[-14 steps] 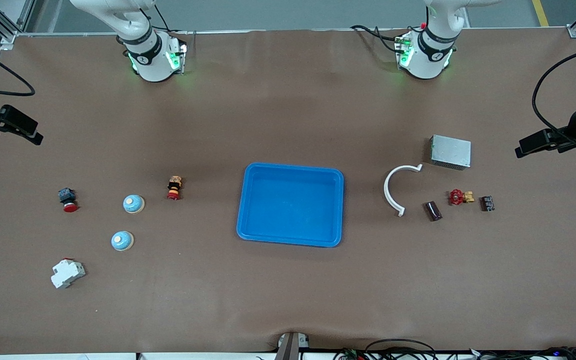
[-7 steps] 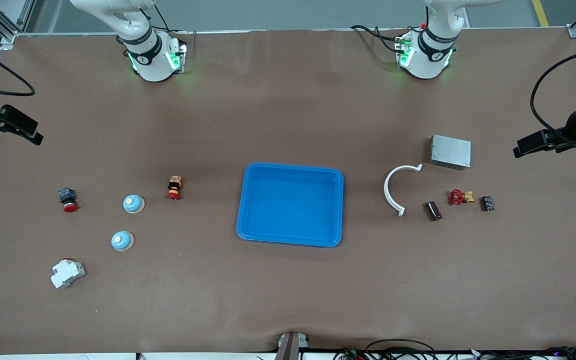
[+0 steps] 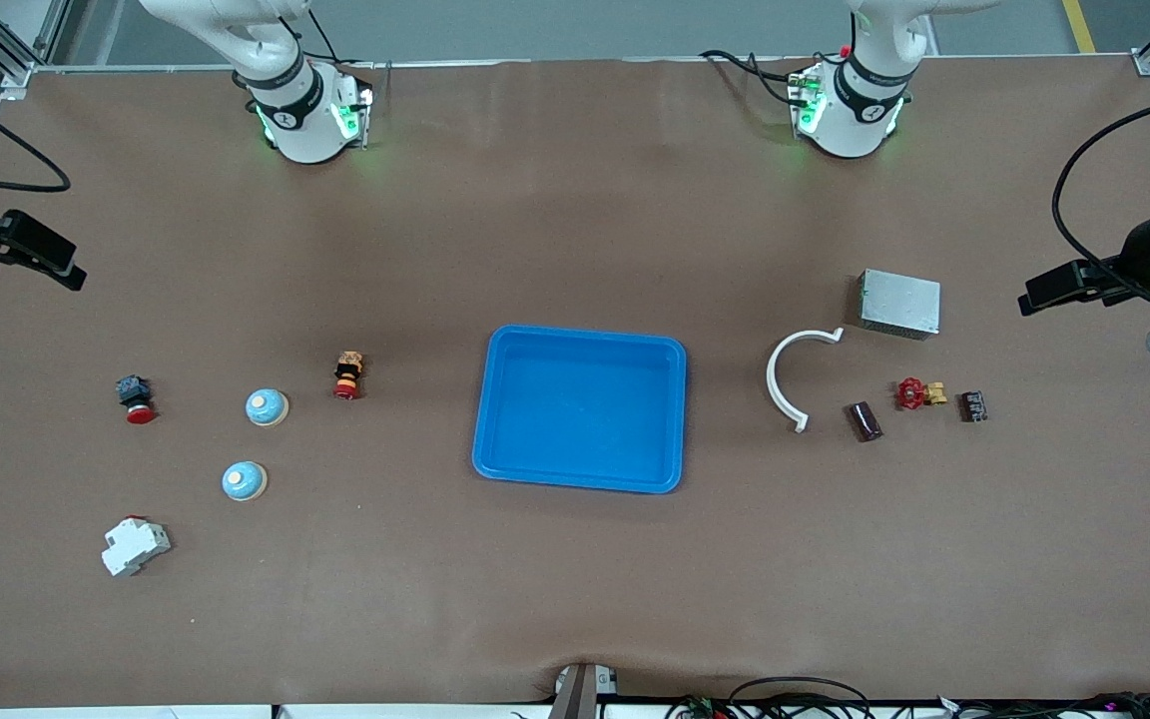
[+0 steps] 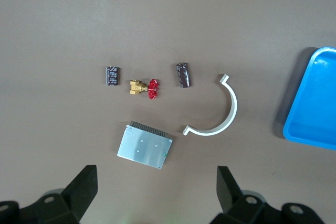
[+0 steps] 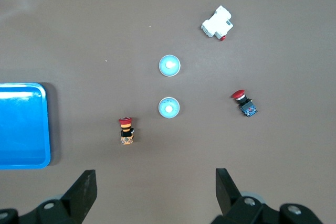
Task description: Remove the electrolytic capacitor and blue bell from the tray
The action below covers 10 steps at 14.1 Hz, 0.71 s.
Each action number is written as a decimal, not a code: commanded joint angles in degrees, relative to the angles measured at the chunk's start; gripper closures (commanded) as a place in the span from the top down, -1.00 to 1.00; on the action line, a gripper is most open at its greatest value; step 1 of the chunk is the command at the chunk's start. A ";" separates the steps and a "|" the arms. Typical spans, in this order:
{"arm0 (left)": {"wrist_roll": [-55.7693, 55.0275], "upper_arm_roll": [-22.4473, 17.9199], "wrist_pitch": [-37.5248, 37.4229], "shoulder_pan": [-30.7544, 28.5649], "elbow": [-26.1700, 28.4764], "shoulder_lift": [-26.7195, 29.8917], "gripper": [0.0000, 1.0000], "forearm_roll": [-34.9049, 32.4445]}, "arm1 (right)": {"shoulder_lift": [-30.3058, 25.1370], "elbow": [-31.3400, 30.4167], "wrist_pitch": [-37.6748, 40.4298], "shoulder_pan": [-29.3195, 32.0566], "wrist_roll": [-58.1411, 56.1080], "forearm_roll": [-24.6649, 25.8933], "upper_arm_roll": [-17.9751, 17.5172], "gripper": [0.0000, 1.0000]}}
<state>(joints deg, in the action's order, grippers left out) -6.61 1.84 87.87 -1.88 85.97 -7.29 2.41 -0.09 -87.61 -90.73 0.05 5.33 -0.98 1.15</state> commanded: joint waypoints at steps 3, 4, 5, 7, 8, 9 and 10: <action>1.07 -0.17 0.81 -0.32 0.42 0.34 1.00 0.14 | -1.32 -1.25 -0.50 -0.14 0.73 0.19 -0.18 1.00; 1.07 -0.17 0.81 -0.24 0.42 0.34 1.00 0.14 | -1.32 -1.25 -0.50 -0.14 0.65 0.19 -0.18 1.00; 1.07 -0.17 0.81 -0.23 0.42 0.34 1.00 0.14 | -1.32 -1.25 -0.50 -0.14 0.65 0.19 -0.18 1.00; 1.07 -0.17 0.81 0.20 0.42 0.34 1.00 0.14 | -1.32 -1.25 -0.59 -0.23 0.56 0.19 -0.18 1.00; 1.07 -0.17 0.81 0.29 0.42 0.34 1.00 0.14 | -1.32 -1.25 -0.59 -0.14 0.56 0.19 -0.18 1.00; 1.07 -0.08 0.81 0.29 0.42 0.34 1.00 0.06 | -1.32 -1.25 -0.50 -0.14 0.56 0.19 -0.18 1.00; 1.07 -0.08 0.81 0.29 0.42 0.34 1.00 0.06 | -1.32 -1.25 -0.59 -0.14 0.56 0.19 -0.18 1.00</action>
<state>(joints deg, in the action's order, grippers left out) -6.61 1.84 88.12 -1.74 85.99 -7.41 2.41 -0.09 -87.61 -90.80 0.05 5.33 -0.98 1.13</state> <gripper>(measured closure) 0.000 0.000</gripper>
